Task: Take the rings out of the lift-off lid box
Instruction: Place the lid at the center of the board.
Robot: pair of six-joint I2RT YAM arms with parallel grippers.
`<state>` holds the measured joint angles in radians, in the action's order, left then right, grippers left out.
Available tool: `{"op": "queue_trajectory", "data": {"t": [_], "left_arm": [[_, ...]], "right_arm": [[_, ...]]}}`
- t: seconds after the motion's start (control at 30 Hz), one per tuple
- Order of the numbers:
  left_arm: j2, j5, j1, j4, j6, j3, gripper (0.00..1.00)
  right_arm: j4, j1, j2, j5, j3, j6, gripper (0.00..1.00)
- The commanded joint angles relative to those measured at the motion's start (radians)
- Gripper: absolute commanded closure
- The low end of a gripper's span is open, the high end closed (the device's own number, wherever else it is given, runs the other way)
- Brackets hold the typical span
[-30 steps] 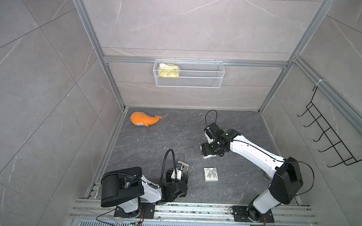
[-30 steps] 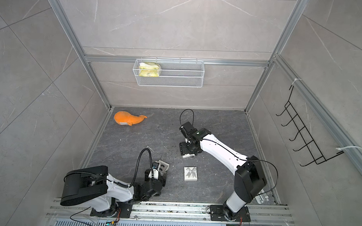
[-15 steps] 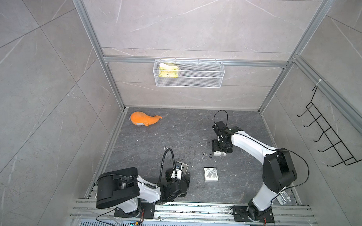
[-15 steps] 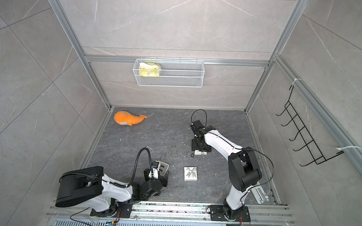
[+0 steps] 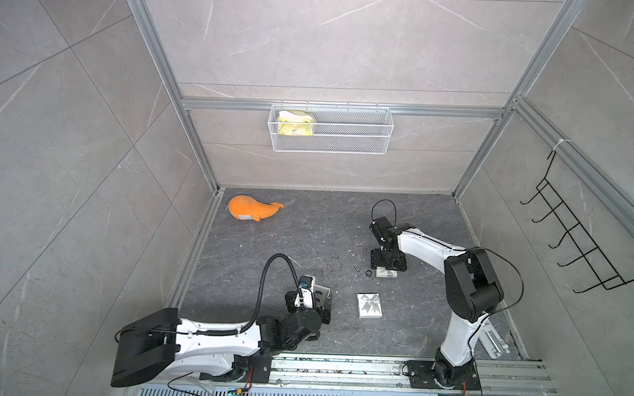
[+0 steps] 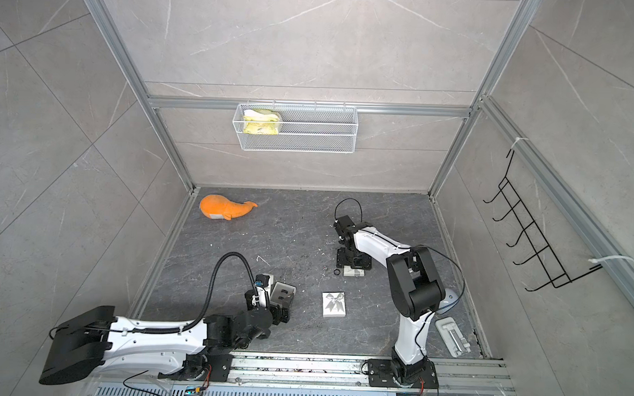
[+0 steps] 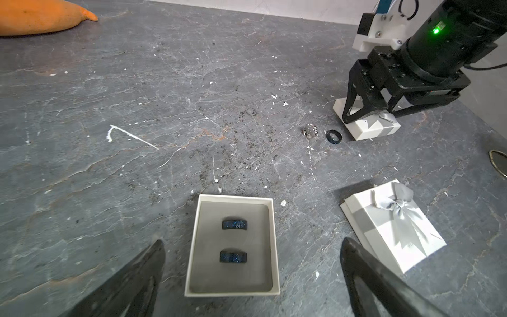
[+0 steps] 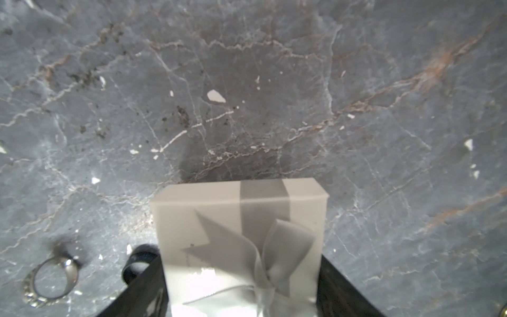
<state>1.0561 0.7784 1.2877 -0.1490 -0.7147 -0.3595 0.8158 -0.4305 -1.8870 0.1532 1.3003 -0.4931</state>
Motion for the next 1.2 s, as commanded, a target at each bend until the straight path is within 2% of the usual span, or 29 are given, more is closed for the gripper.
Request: {"op": "queue_trajectory", "data": {"t": [0.0,0.1,0.2,0.33,0.4,0.5,0.6,0.73,0.97,1.17], "left_arm": [[-0.107,-0.016,-0.066,0.241,-0.007,-0.077,0.0],[-0.213,-0.102,-0.168,0.365,-0.006,-0.093,0.0],[-0.308,-0.18,-0.251,0.385,0.02,-0.061,0.0],[-0.341,-0.256,-0.312,0.391,0.005,-0.029,0.0],[-0.321,-0.293,-0.342,0.41,-0.018,-0.034,0.0],[-0.271,-0.396,-0.392,0.433,-0.04,-0.053,0.0],[-0.228,-0.443,-0.415,0.494,-0.05,-0.087,0.0],[-0.213,-0.415,-0.425,0.589,-0.094,-0.103,0.0],[-0.222,-0.5,-0.46,0.607,-0.117,-0.096,0.0],[-0.244,-0.539,-0.497,0.611,-0.129,-0.072,0.01]], "right_arm": [[0.003,0.001,0.005,-0.007,-0.003,-0.008,0.18],[-0.002,-0.003,0.047,-0.009,-0.011,0.001,0.16],[-0.012,-0.04,0.108,0.01,-0.017,0.033,0.17],[-0.027,-0.206,0.172,0.064,-0.006,0.114,0.22],[-0.055,-0.26,0.186,-0.046,-0.007,0.144,0.26],[-0.098,-0.335,0.207,-0.126,-0.023,0.153,0.31],[-0.145,-0.407,0.234,-0.138,-0.047,0.165,0.34],[-0.167,-0.488,0.208,-0.132,-0.043,0.212,0.4],[-0.196,-0.584,0.143,-0.099,-0.015,0.269,0.52],[-0.192,-0.626,0.064,-0.09,0.037,0.292,0.53]]}}
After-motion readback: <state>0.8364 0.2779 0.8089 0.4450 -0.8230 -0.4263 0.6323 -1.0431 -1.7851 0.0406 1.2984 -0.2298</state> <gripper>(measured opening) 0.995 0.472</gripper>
